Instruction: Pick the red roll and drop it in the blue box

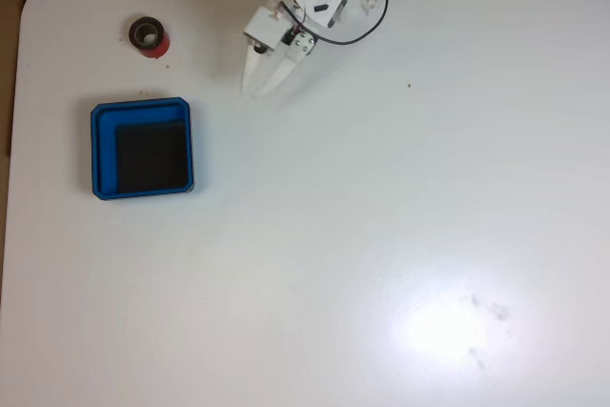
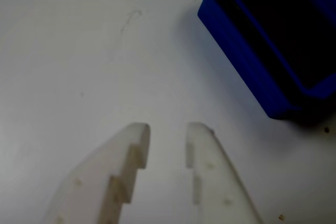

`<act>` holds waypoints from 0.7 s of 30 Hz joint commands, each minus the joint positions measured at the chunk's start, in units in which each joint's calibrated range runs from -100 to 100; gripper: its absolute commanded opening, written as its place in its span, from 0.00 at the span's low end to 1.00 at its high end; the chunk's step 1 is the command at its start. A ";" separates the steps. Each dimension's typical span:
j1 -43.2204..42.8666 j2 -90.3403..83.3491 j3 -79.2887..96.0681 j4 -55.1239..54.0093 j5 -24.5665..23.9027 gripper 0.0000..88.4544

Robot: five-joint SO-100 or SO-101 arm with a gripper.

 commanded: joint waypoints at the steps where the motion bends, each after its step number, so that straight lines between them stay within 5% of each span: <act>1: 10.64 -0.44 0.72 0.24 -0.24 0.01; 11: 28.42 -0.44 0.72 0.24 -0.24 0.01; 21: 36.33 -0.44 0.63 0.07 -0.24 0.01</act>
